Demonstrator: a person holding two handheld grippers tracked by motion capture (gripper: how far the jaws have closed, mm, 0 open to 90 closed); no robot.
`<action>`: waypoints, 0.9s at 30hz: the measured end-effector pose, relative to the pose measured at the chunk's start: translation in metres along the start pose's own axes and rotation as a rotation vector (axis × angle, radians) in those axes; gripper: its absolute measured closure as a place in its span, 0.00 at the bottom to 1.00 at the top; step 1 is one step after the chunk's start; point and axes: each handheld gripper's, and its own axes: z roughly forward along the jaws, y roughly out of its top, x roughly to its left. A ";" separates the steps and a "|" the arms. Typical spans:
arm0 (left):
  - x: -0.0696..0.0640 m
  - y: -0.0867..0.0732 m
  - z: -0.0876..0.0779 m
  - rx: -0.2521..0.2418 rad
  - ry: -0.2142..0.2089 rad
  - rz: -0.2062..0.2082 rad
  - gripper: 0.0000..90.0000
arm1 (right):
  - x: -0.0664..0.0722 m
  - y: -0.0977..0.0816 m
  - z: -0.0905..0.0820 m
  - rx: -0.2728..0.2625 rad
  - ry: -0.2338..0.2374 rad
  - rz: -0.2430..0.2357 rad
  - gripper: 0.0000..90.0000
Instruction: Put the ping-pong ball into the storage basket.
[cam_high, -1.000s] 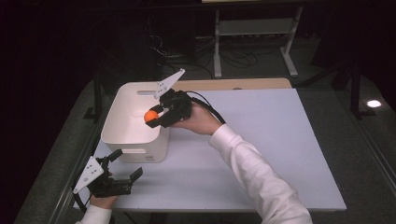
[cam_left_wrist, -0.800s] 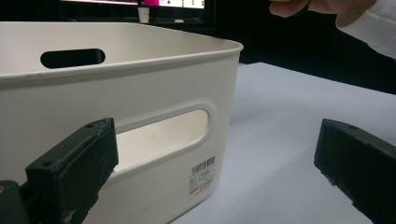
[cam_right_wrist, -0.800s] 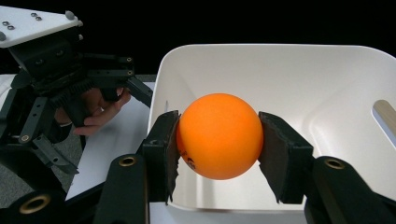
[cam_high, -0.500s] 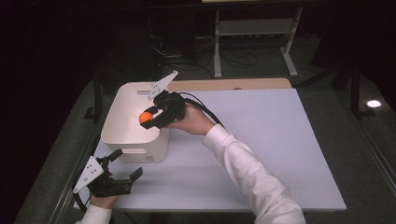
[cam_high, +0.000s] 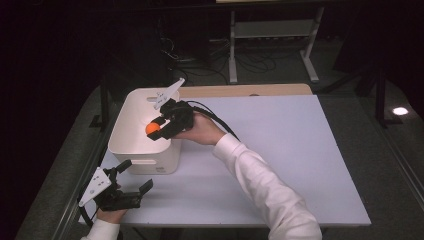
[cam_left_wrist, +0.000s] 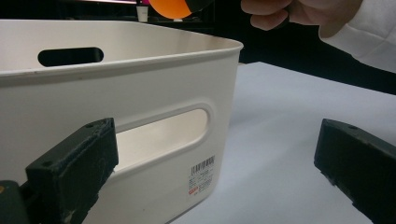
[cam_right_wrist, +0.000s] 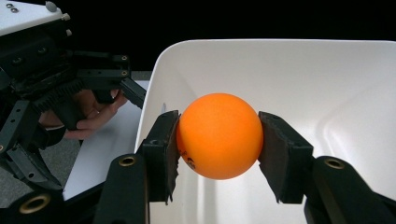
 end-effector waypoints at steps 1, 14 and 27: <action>0.000 0.000 0.000 -0.001 0.000 -0.001 0.00 | 0.000 0.000 -0.001 0.003 -0.005 -0.002 0.48; 0.000 0.000 0.002 -0.004 -0.006 0.002 0.00 | -0.004 -0.005 -0.029 -0.012 -0.083 0.066 0.04; 0.000 0.000 0.003 -0.001 -0.004 0.002 0.00 | -0.001 -0.021 -0.060 -0.046 -0.120 0.105 0.00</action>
